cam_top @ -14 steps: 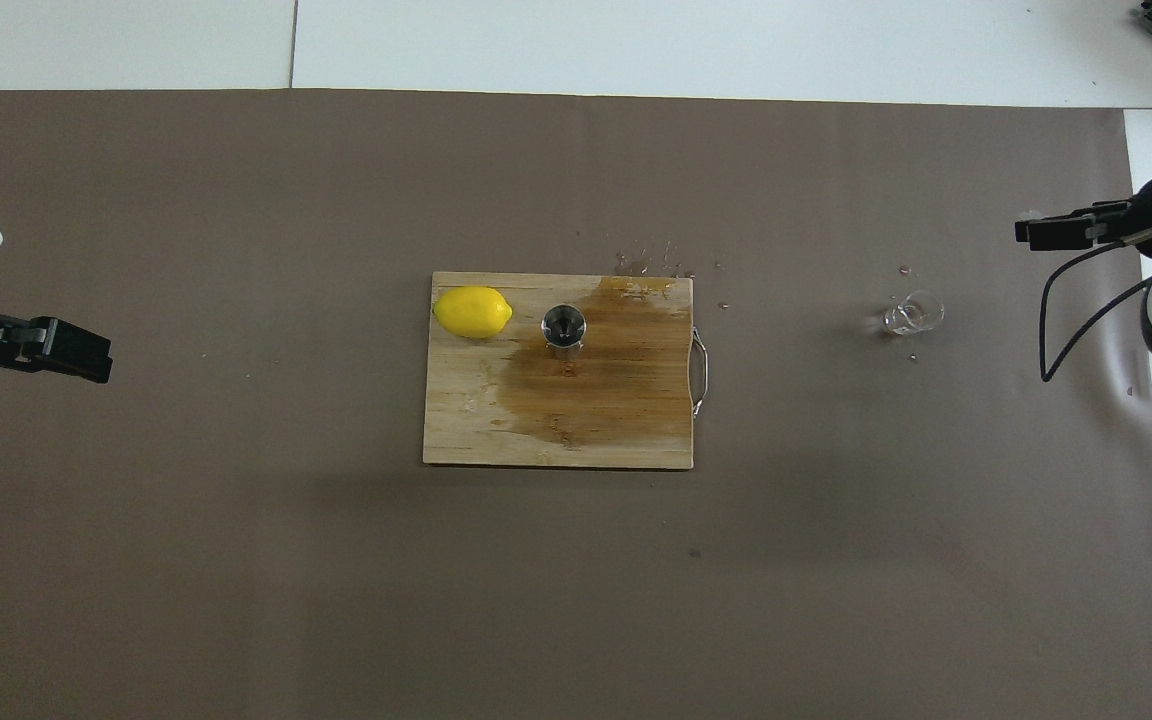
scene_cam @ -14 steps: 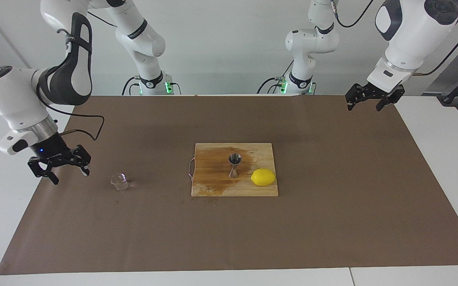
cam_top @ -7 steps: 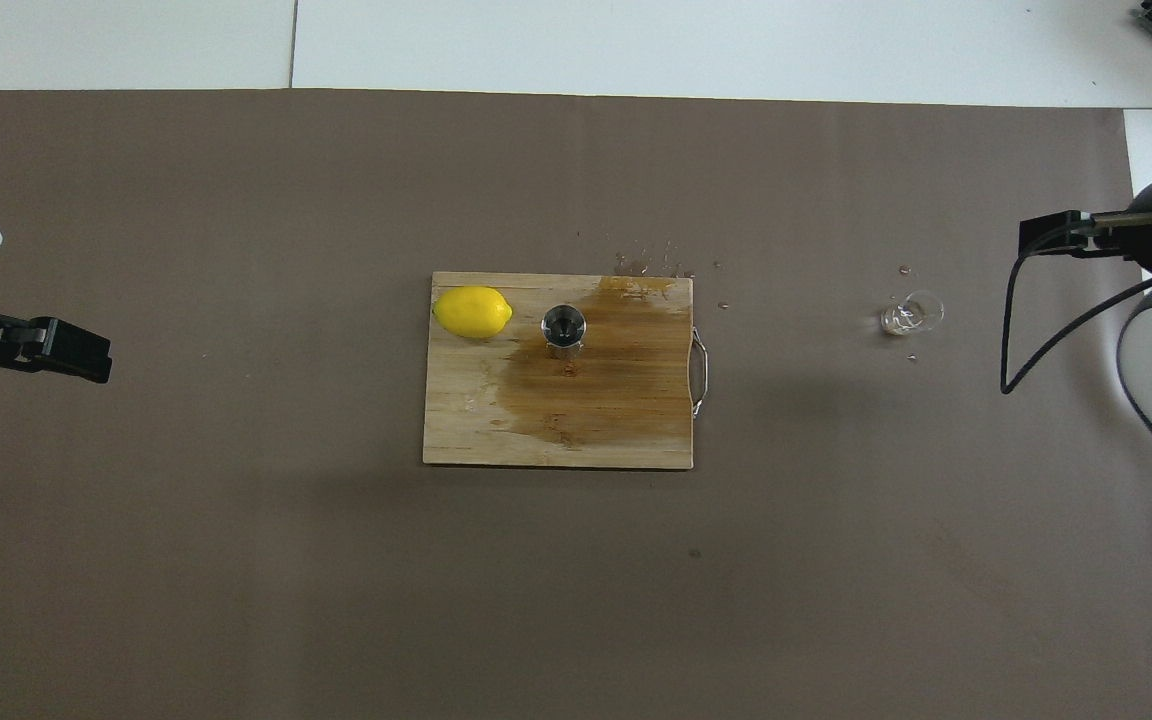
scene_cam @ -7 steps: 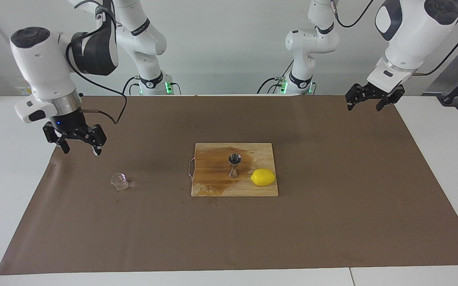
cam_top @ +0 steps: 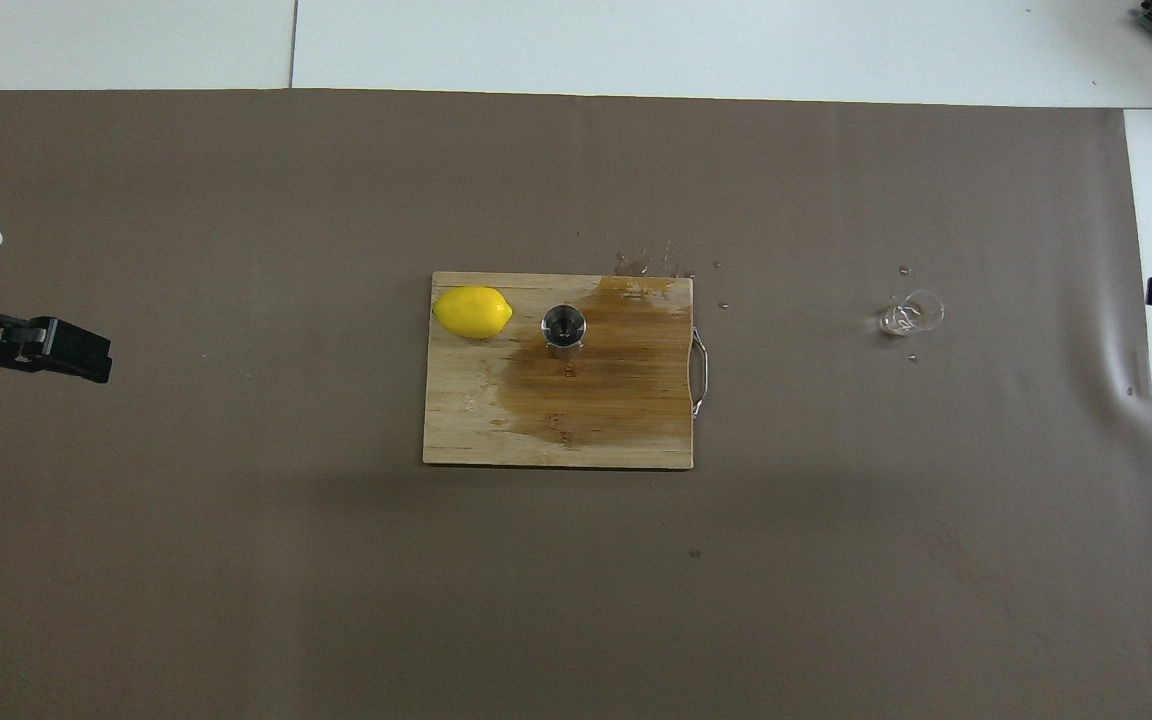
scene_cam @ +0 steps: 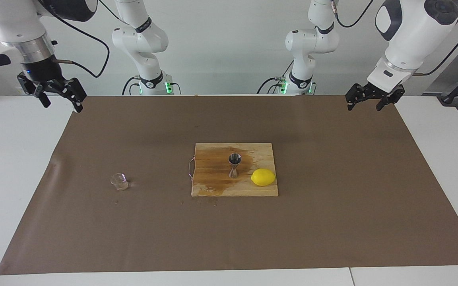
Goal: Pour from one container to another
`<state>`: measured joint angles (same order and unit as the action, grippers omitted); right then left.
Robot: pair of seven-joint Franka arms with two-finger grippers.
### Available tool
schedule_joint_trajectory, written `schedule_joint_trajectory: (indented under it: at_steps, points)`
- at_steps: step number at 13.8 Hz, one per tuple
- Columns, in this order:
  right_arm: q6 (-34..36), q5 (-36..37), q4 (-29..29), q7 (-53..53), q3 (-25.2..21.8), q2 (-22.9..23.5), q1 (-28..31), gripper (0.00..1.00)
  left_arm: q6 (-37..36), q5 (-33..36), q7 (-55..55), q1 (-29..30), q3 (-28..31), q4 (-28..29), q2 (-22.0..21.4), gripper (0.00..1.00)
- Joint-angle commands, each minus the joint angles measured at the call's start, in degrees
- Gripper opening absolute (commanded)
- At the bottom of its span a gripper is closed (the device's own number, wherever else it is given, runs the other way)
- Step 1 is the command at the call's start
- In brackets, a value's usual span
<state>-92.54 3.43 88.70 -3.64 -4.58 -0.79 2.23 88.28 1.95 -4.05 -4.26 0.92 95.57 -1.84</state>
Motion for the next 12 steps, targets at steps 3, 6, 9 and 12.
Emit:
schedule_joint_trajectory:
  at_steps: [3,6,9,12]
  points:
    - [-1.6,-3.0,7.5,-1.2,1.2,-3.8,1.3,1.0,0.0,-0.5,0.0,-0.2,0.4,1.4,-1.4,1.0]
    - [-2.0,-3.3,6.4,-0.4,1.2,-3.3,1.3,1.0,0.0,-0.5,0.0,-0.2,0.4,1.5,-1.4,1.0]
    - [2.0,-2.9,3.1,3.2,1.2,-2.6,1.0,1.0,0.0,-0.5,0.2,-0.2,0.4,1.5,-1.4,1.0]
    - [1.2,-3.2,3.3,3.7,1.3,-2.7,0.7,1.0,0.0,-0.5,0.0,-1.0,0.4,1.4,-1.4,1.0]
